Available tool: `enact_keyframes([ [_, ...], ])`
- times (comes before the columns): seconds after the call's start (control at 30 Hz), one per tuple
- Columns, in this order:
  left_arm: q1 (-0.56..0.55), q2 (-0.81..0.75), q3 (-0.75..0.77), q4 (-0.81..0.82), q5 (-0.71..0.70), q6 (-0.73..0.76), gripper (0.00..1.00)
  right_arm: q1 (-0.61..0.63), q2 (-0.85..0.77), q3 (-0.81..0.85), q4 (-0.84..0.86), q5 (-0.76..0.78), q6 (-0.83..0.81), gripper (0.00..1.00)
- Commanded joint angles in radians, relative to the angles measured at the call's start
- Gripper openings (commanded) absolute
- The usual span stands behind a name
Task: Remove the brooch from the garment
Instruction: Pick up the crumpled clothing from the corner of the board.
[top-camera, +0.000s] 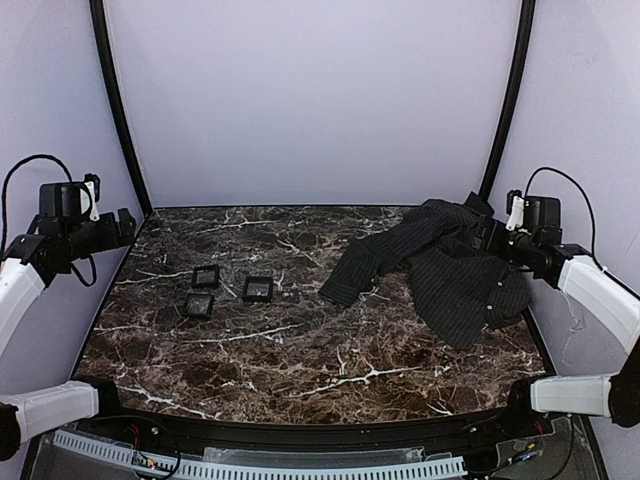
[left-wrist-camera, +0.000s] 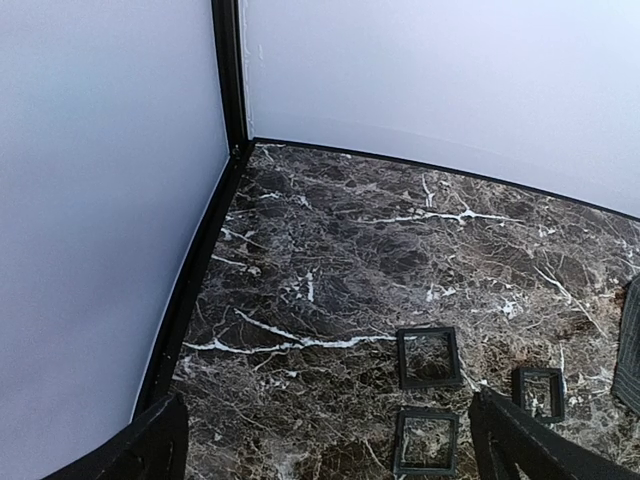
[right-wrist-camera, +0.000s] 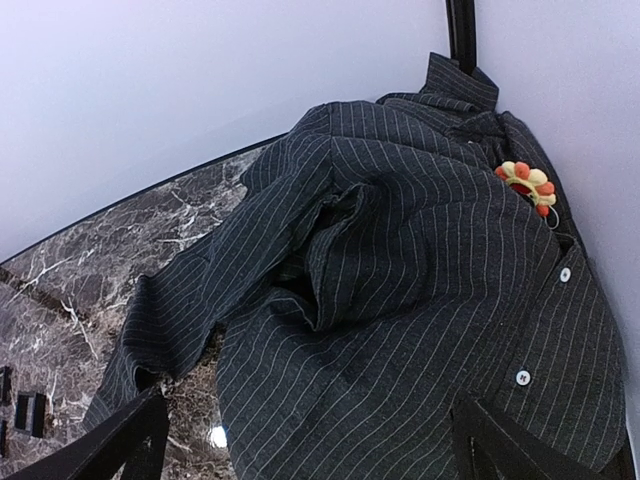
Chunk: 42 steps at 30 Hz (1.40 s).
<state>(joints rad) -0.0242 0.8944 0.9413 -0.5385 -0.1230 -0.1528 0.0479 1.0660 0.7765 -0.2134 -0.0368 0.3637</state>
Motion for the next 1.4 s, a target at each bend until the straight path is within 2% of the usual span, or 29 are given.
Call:
enact_keyframes([
  [0.0, 0.006, -0.021, -0.015, 0.021, 0.001, 0.004, 1.0, -0.001, -0.032, -0.023, 0.05, 0.033, 0.027, 0.99],
  [0.23, 0.006, -0.032, -0.02, 0.046, -0.008, -0.001, 1.0, 0.002, -0.086, -0.027, 0.068, -0.042, -0.006, 0.99],
  [0.43, -0.004, 0.051, 0.051, 0.048, 0.109, -0.006, 1.0, 0.001, -0.108, 0.037, -0.01, -0.135, -0.033, 0.99],
  [0.6, -0.152, 0.181, 0.189, 0.036, 0.087, 0.013, 1.0, 0.011, -0.015, 0.095, -0.119, -0.274, 0.003, 0.96],
  [0.63, -0.164, 0.213, 0.221, 0.042, 0.127, 0.012, 1.0, 0.021, 0.007, 0.101, -0.142, -0.276, 0.009, 0.96],
  [0.7, -0.174, 0.251, 0.248, 0.071, 0.195, 0.007, 1.0, 0.048, 0.055, 0.11, -0.192, -0.225, 0.015, 0.95],
  [0.83, -0.175, 0.292, 0.231, 0.104, 0.198, 0.032, 1.0, 0.086, 0.139, 0.103, -0.241, -0.053, 0.032, 0.95],
  [0.97, -0.175, 0.293, 0.172, 0.097, 0.142, 0.048, 1.0, 0.09, 0.233, 0.074, -0.169, -0.087, 0.046, 0.97],
  [1.17, -0.176, 0.278, 0.153, 0.109, 0.177, 0.047, 1.0, 0.09, 0.408, 0.136, -0.113, 0.132, 0.083, 0.96],
  [1.37, -0.176, 0.257, 0.137, 0.118, 0.159, 0.048, 1.0, 0.092, 0.543, 0.188, -0.063, 0.208, 0.093, 0.89],
])
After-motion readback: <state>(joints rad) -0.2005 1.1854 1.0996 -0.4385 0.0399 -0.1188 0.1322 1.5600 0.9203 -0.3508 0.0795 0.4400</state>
